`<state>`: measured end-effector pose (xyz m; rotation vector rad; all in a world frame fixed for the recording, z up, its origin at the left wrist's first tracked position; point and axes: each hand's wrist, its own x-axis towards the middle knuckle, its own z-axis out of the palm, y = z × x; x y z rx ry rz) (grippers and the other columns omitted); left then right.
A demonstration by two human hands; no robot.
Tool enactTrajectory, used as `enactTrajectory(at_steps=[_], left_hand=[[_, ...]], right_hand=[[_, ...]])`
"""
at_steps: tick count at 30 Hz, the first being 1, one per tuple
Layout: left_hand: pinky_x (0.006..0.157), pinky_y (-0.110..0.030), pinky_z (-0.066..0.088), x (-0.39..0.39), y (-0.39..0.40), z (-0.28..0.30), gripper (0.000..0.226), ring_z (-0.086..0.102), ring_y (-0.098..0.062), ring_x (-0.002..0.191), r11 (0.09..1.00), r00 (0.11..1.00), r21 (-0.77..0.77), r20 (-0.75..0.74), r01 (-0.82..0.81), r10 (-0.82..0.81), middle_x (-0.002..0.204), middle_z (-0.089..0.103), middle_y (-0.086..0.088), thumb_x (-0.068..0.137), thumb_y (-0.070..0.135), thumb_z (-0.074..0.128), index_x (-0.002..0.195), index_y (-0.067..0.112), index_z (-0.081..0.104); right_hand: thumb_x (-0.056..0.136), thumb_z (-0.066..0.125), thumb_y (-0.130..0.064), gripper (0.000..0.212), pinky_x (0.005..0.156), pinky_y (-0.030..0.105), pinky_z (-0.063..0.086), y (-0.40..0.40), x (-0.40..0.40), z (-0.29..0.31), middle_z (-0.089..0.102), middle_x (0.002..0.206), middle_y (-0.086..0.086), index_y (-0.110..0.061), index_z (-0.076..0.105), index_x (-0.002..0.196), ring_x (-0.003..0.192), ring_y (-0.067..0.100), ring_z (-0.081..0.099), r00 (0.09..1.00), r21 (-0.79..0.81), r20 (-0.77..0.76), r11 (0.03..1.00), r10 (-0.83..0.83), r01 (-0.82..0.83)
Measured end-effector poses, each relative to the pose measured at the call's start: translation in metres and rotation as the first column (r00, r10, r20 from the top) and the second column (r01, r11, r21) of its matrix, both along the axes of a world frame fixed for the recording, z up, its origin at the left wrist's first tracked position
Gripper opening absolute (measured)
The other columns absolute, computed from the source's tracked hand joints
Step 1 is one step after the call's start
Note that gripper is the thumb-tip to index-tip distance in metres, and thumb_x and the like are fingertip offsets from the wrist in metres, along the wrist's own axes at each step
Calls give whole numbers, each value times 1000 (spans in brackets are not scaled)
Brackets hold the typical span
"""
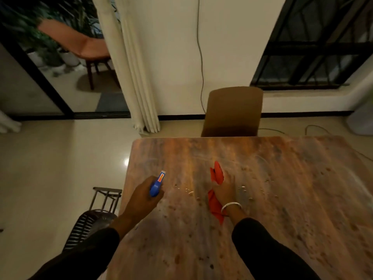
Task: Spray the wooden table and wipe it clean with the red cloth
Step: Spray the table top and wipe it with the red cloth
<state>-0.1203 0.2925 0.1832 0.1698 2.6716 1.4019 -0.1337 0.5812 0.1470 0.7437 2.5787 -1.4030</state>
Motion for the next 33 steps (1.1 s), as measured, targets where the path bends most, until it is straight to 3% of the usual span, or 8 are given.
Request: enactTrajectory(at_steps=[11, 15, 20, 23, 25, 28, 31, 33], left_hand=[[47, -10, 38, -35, -111, -45, 29, 52, -2, 49, 973, 1000, -232, 5, 0, 2, 56, 52, 11, 82, 51, 69, 73, 35, 47], [65, -28, 55, -43, -124, -63, 24, 63, -13, 66, 993, 995, -80, 47, -84, 88, 75, 66, 2, 87, 41, 68, 96, 20, 63], [81, -40, 57, -39, -142, -89, 48, 68, -19, 85, 967, 967, 119, 145, -226, 208, 93, 71, 0, 80, 59, 63, 109, 21, 63], [94, -55, 50, -36, -147, -115, 95, 65, -32, 94, 898, 914, 263, 303, -354, 271, 107, 67, -20, 62, 71, 72, 115, -7, 57], [93, -50, 52, -35, -147, -135, 65, 62, -28, 90, 917, 893, 188, 361, -353, 270, 101, 65, -13, 74, 43, 79, 112, -5, 57], [72, -17, 49, -35, -155, -167, 27, 64, -28, 93, 923, 867, 105, 396, -369, 302, 90, 60, 5, 87, 14, 70, 110, 8, 57], [84, -39, 54, -35, -159, -190, 32, 63, -40, 102, 897, 834, 134, 447, -420, 324, 104, 64, -17, 89, 9, 66, 117, -3, 55], [79, -39, 58, -36, -158, -197, 42, 66, -35, 97, 867, 840, 197, 415, -457, 349, 105, 66, -15, 85, 25, 71, 117, 4, 56]], right_hand=[[102, 65, -42, 75, 127, 52, 33, -107, -32, -35, 32, 167, 12, -23, 31, 166, 151, 35, 38, 993, 146, 46, 983, 109, -114], [103, 60, -49, 75, 125, 56, 34, -122, -38, -51, 32, 167, 6, -28, 27, 167, 152, 32, 36, 985, 159, 56, 972, 164, -171], [104, 64, -23, 76, 127, 54, 33, -140, -57, -68, 26, 169, 11, -26, 24, 168, 152, 35, 36, 988, 219, 61, 963, 145, -155], [102, 66, -25, 77, 127, 48, 29, -152, -78, -76, 21, 172, 8, -26, 24, 167, 154, 32, 32, 981, 221, 23, 956, 194, -195], [102, 65, -37, 77, 128, 46, 25, -159, -96, -83, 22, 173, 6, -25, 26, 167, 156, 31, 27, 943, 281, 42, 902, 331, -329], [106, 48, -58, 68, 130, 49, 19, -173, -98, -103, 17, 176, 4, -29, 32, 165, 160, 33, 17, 789, 442, 164, 671, 592, -595], [108, 28, -65, 64, 129, 53, 27, -165, -78, -124, 26, 174, 2, -31, 40, 161, 160, 32, 23, 713, 553, 147, 541, 685, -634], [108, 21, -66, 66, 125, 56, 33, -145, -86, -135, 34, 171, 3, -30, 45, 157, 158, 33, 30, 686, 663, 152, 442, 711, -605]])
